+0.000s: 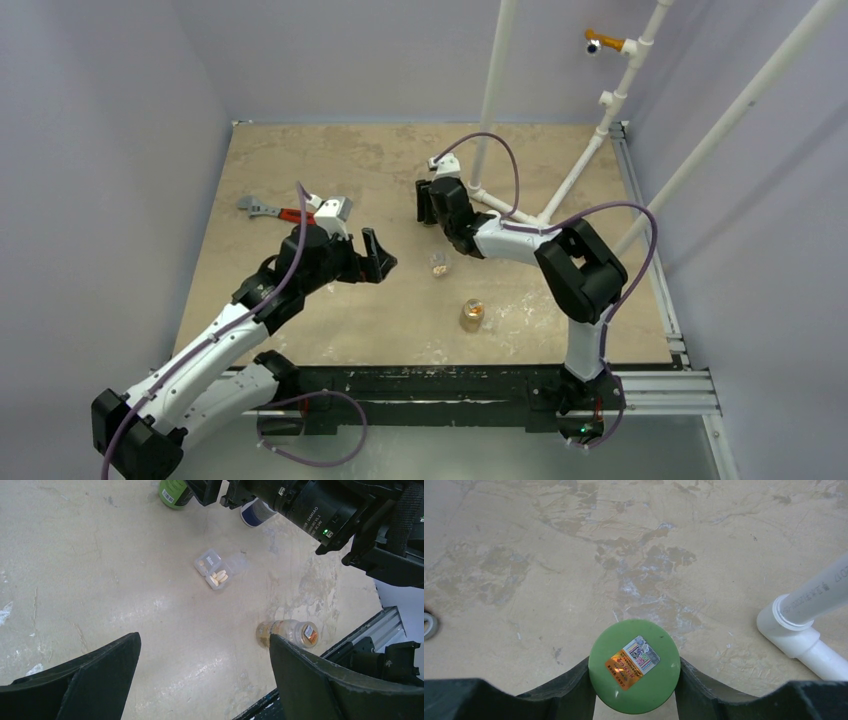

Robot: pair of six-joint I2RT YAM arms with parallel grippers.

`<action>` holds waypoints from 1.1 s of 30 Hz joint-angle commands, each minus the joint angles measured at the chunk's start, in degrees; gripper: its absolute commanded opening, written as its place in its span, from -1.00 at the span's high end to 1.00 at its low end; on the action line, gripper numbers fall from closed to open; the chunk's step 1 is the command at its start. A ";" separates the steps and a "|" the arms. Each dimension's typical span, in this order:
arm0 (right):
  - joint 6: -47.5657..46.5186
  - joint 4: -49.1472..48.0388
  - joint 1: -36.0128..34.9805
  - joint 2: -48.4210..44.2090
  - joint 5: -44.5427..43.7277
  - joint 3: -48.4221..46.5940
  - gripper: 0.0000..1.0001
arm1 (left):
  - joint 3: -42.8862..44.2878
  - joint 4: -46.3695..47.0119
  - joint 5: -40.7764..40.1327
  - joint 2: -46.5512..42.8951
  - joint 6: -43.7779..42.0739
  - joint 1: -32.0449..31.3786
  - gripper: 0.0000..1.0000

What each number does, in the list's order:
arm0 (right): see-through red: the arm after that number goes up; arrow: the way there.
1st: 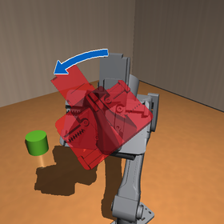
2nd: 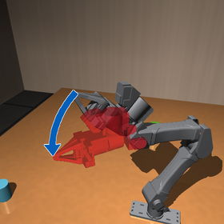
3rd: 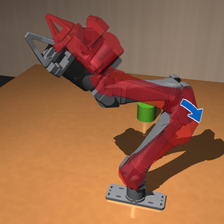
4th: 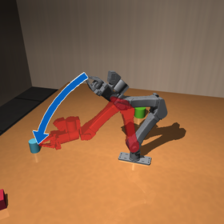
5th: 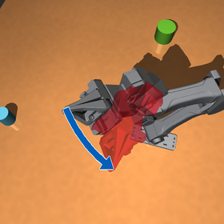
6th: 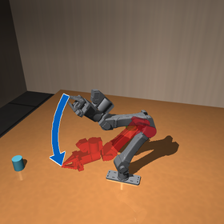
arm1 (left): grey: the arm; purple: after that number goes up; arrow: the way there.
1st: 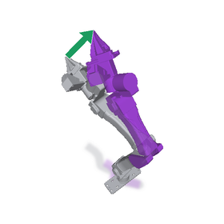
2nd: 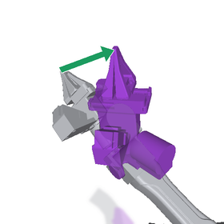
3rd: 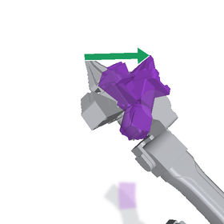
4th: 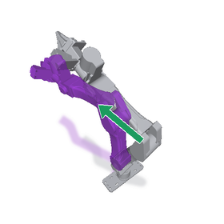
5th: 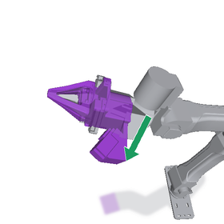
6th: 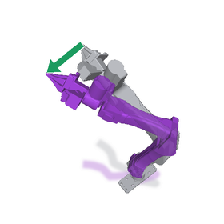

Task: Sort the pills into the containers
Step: Place the pill bottle at the center of the board.

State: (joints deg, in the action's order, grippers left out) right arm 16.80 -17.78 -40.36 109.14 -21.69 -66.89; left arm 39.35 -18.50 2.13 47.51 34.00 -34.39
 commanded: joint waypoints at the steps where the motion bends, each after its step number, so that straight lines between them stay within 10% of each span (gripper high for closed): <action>1: -1.63 -3.65 0.28 -0.67 -1.70 -0.60 0.28 | 1.35 1.45 2.04 1.05 0.21 0.88 -1.00; 7: -0.87 -0.94 0.26 -1.17 -0.57 -1.97 -0.53 | 1.76 1.02 1.74 2.64 0.93 1.54 -1.00; 14: 3.81 8.27 0.43 -6.66 -0.51 -5.02 -0.70 | 2.37 1.20 0.95 3.71 2.57 2.10 -0.98; 24: 13.88 27.87 0.55 -23.27 6.50 1.02 -0.44 | 3.17 10.63 7.89 15.27 10.88 3.11 -0.58; 33: 17.12 29.10 1.16 -32.86 11.76 14.66 0.17 | 8.25 22.34 12.15 33.68 14.71 3.13 -0.31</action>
State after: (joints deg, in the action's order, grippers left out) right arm 31.03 8.80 -39.97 77.67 -13.41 -56.12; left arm 43.22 -4.80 11.29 76.38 45.91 -31.55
